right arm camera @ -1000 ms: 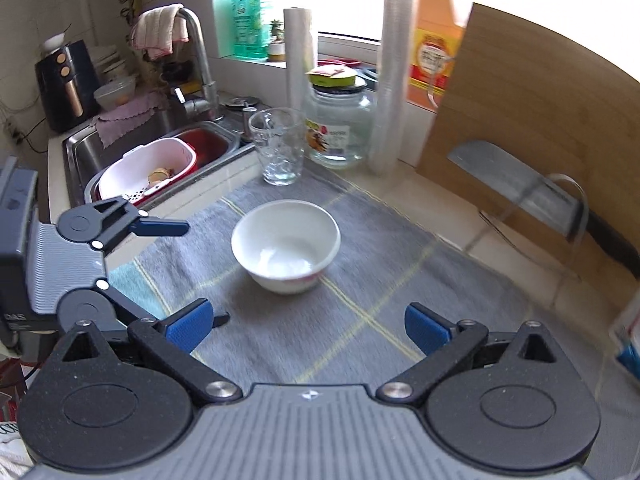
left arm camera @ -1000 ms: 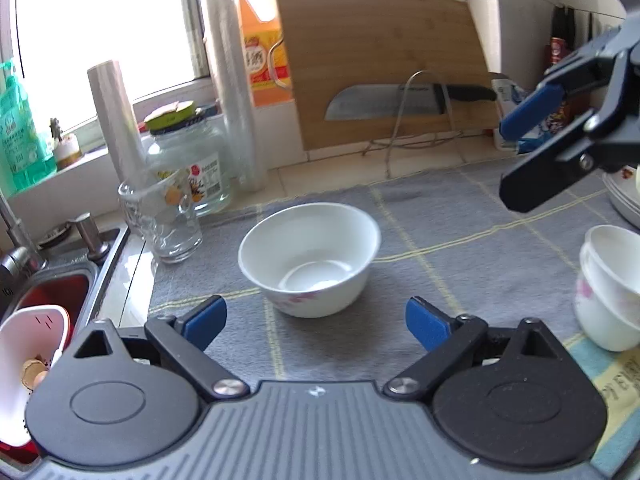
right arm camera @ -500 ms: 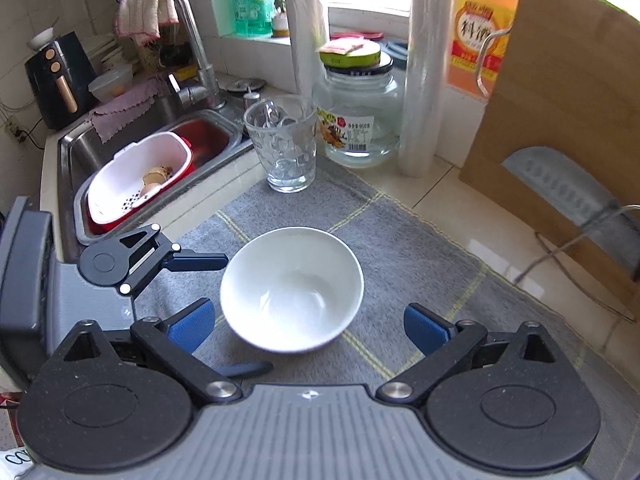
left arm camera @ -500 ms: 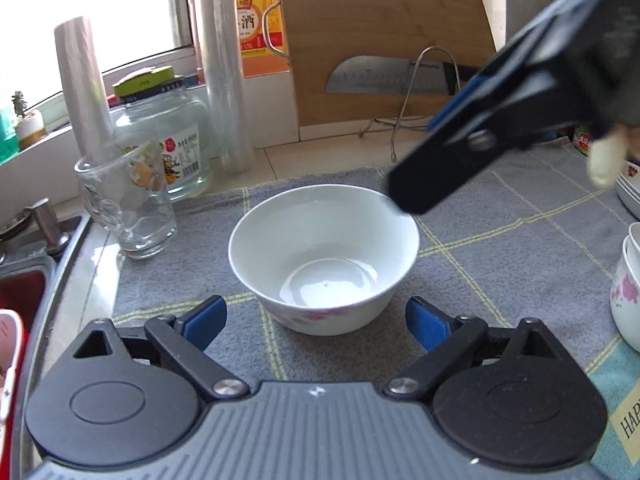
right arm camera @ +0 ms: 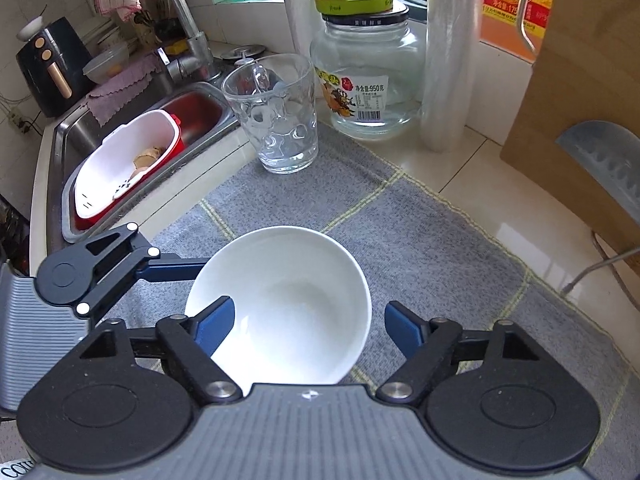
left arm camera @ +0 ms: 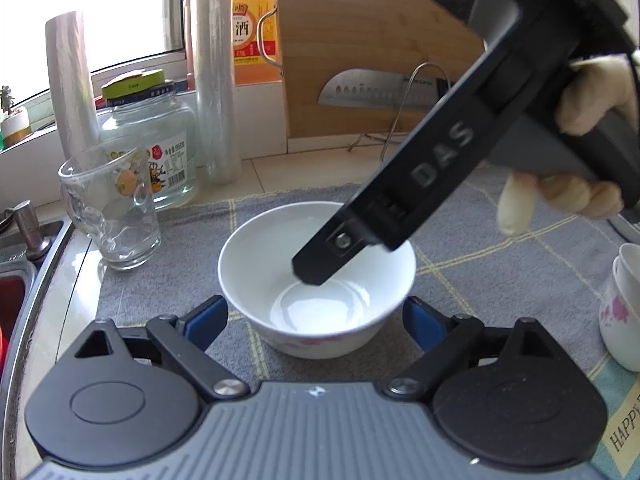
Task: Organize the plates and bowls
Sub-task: 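Close the right tool on the white bowl's rim and lift it, then carry the bowl with the right tool and lower it onto the stacked bowls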
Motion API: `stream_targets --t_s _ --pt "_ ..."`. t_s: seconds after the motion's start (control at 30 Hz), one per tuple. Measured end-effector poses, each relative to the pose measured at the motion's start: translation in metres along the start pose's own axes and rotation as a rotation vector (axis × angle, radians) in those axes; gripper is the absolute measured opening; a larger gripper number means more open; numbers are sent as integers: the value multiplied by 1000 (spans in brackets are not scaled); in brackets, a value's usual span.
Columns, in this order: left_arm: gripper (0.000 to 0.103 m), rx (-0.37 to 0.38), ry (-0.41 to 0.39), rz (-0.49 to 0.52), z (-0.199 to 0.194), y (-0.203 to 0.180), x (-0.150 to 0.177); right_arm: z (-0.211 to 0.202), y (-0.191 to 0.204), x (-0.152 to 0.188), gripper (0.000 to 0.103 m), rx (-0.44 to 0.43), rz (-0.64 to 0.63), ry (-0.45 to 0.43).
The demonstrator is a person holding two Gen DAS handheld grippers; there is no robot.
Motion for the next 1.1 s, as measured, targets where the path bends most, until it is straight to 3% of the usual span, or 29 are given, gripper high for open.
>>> stream_targets --t_s 0.3,0.53,1.1 --pt "90 0 -3 14 4 2 -2 9 -3 -1 78 -53 31 12" --pt "90 -3 6 18 3 0 -3 5 0 -1 77 -45 31 6" --pt "90 7 -3 47 -38 -33 -19 -57 15 17 77 -69 54 -62"
Point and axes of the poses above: each gripper's, at about its wrist camera, not at the fingertips, and z roughly the way its jaws point, y to its left, x to its underside, the point moved 7 cm from there along z, roughly the way its jaws point, and after that the axes turned 1 degree about z, right-handed, at the moved point
